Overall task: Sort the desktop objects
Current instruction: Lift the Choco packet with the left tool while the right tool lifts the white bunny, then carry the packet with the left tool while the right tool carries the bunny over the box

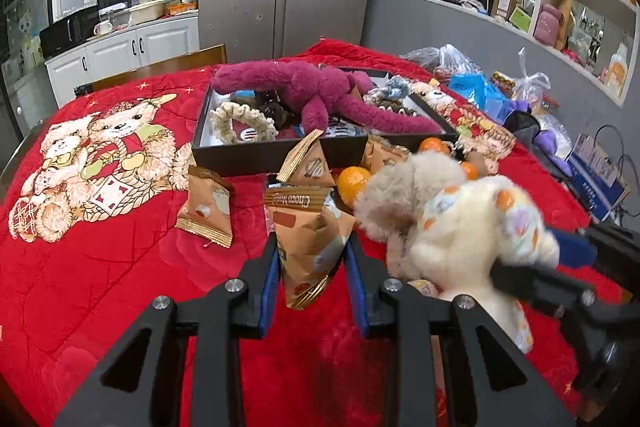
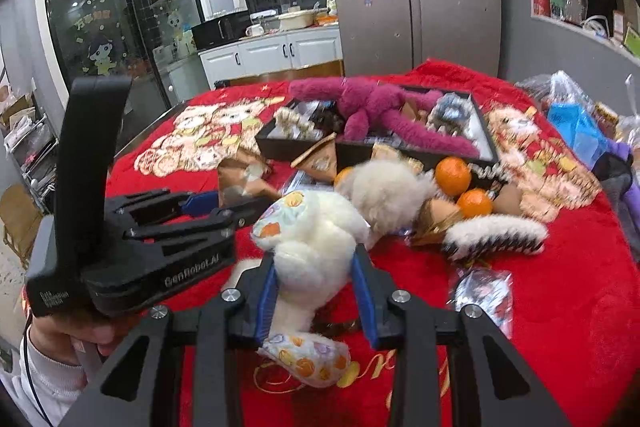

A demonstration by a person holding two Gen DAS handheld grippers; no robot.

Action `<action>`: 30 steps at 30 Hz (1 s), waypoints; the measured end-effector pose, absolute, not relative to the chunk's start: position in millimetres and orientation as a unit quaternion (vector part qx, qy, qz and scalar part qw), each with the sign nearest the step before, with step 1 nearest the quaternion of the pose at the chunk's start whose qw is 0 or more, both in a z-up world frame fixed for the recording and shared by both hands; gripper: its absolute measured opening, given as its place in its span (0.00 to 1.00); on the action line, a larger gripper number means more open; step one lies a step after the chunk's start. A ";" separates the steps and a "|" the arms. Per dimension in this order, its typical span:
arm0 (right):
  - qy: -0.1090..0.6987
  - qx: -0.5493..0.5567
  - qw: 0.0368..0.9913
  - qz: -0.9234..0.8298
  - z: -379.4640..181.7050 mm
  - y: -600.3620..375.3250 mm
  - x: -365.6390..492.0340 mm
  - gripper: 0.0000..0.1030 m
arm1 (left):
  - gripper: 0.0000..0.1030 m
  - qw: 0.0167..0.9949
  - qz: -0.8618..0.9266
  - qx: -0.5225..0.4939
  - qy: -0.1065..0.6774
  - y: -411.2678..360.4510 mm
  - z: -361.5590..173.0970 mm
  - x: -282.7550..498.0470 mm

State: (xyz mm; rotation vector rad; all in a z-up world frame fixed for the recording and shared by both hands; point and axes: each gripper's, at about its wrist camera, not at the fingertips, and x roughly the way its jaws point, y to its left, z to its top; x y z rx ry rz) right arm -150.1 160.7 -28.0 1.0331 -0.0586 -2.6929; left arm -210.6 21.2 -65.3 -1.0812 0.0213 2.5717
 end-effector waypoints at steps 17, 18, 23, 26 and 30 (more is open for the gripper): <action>-0.010 0.301 0.132 -0.944 24.3 160.1 -153.8 0.34 | 0.30 0.168 0.920 -0.355 0.010 19.2 -20.3 -207.5; -0.009 0.300 0.132 -0.945 25.1 159.7 -155.5 0.34 | 0.30 0.170 0.918 -0.357 0.009 19.6 -19.2 -207.8; -0.014 0.298 0.136 -0.945 28.4 162.2 -160.9 0.34 | 0.30 0.166 0.919 -0.356 0.014 21.7 -12.5 -209.2; -0.006 0.292 0.136 -0.947 33.6 161.5 -161.6 0.34 | 0.30 0.171 0.918 -0.359 0.009 22.7 -7.9 -212.9; -0.010 0.276 0.133 -0.952 46.4 164.5 -165.0 0.34 | 0.30 0.165 0.919 -0.357 0.015 26.8 0.9 -219.8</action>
